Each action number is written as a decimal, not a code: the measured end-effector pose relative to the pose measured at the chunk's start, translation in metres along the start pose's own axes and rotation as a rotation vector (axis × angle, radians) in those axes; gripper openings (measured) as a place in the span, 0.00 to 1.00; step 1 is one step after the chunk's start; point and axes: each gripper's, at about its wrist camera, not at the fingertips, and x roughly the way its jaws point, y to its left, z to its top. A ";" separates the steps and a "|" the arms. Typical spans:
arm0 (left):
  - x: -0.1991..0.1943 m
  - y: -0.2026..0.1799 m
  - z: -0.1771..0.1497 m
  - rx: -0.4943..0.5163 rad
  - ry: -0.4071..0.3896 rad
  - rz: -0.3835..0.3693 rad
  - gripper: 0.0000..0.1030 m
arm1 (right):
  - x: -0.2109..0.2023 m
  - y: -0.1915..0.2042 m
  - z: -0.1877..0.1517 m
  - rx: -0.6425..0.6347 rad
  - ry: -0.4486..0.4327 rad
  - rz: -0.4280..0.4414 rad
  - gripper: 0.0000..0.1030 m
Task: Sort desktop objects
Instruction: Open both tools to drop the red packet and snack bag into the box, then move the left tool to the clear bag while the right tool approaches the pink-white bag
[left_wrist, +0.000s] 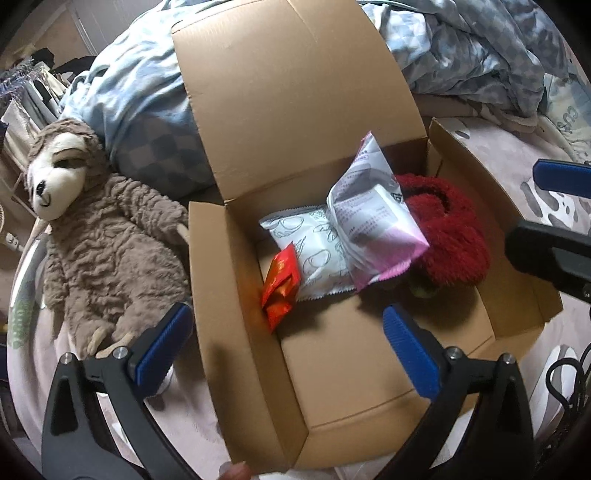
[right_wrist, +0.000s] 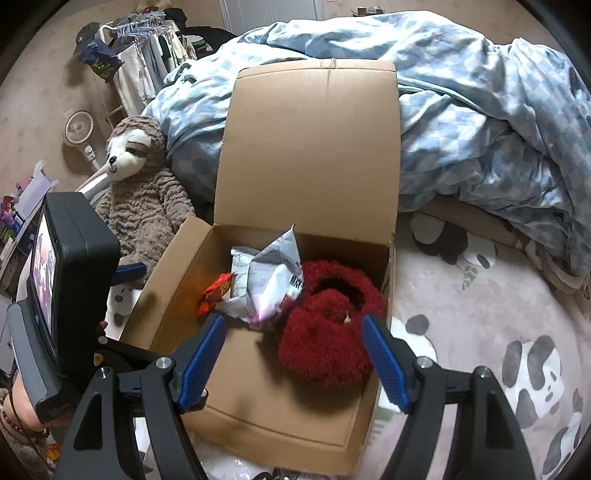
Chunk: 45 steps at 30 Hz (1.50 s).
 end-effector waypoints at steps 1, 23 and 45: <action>-0.002 0.000 -0.003 -0.003 -0.002 0.002 1.00 | -0.002 0.001 -0.002 -0.002 -0.001 -0.002 0.75; -0.061 -0.011 -0.052 0.038 -0.039 0.008 1.00 | -0.058 0.018 -0.053 -0.038 -0.009 0.008 0.83; -0.091 -0.031 -0.114 0.063 -0.086 0.033 1.00 | -0.080 0.026 -0.115 -0.059 0.010 -0.006 0.89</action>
